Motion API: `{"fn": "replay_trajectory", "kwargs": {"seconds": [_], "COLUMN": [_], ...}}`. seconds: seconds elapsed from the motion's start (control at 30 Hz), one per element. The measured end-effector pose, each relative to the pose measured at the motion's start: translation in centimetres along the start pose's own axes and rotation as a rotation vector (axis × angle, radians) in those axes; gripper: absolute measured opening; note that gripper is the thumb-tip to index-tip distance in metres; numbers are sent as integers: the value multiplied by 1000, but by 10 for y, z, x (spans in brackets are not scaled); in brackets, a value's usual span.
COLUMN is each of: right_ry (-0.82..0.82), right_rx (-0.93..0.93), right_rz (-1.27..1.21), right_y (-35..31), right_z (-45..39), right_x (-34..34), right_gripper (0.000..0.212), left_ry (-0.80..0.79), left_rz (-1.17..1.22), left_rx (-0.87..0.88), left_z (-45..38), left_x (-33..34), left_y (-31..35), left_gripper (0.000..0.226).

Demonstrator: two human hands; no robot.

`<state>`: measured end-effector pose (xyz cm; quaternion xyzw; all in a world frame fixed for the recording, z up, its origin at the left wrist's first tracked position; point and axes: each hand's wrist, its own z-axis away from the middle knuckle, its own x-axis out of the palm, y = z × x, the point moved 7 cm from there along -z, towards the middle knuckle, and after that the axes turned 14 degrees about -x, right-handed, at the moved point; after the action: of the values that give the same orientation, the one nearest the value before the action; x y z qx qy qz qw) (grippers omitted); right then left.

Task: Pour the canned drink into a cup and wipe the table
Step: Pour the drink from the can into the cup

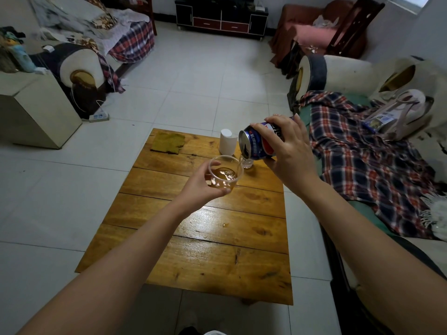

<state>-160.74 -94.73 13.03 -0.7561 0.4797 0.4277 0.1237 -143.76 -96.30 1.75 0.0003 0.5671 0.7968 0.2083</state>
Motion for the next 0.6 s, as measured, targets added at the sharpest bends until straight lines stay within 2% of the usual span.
{"fn": "replay_trajectory", "kwargs": {"seconds": [0.3,0.6], "right_ry": [-1,36], "right_rx": [25,232], "right_rz": [-50,-308], "right_y": [2,7], "right_z": [4,14], "right_x": [5,14], "right_gripper": [76,78], "left_ry": [17,39], "left_rz": [7,63], "left_rx": [-1,-8], "left_z": [0,-2], "left_x": [-2,-8], "left_y": [-1,-2], "left_gripper": [64,63]}}
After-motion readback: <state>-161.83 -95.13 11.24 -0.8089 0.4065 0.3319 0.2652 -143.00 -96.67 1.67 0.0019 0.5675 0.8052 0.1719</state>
